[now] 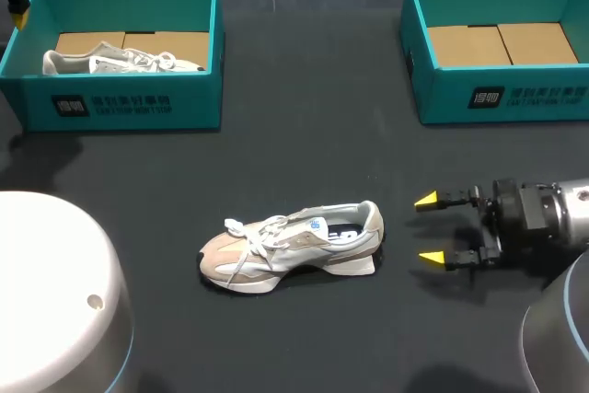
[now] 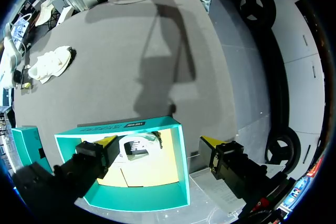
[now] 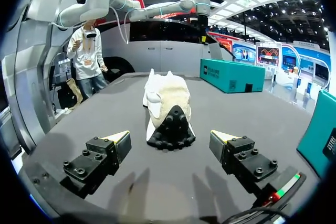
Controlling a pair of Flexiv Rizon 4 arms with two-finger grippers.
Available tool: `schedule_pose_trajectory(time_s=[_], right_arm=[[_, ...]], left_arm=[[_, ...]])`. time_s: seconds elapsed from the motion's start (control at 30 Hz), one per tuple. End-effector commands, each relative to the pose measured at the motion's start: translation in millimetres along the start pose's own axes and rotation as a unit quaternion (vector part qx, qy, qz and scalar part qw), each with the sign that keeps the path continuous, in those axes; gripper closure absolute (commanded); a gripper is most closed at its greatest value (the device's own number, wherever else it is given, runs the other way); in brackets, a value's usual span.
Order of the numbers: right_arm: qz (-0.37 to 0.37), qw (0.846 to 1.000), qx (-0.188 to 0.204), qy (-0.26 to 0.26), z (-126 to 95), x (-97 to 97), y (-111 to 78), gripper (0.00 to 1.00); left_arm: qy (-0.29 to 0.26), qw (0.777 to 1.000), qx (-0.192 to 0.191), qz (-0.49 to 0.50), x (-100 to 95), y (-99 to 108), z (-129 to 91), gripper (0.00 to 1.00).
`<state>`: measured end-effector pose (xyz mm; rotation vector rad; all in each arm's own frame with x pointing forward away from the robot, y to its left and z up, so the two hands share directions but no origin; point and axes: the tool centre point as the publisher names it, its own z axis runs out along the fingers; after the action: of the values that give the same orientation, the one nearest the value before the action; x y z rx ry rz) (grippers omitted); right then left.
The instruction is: Take the shoe out of the shoebox, open the shoe tongue, remove and reinsert the insole, then place the shoe into the shoebox
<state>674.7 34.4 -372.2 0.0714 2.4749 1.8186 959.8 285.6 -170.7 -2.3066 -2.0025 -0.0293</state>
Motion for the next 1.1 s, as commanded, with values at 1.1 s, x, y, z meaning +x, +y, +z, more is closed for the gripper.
schedule_pose_trajectory(time_s=[1.1], right_arm=[[0.004, 0.999, 0.041, 0.029, 59, -15.2, -0.3, 0.0]], left_arm=[[0.0, 1.0, -0.001, 0.001, 0.6, -1, 0, 0.0]])
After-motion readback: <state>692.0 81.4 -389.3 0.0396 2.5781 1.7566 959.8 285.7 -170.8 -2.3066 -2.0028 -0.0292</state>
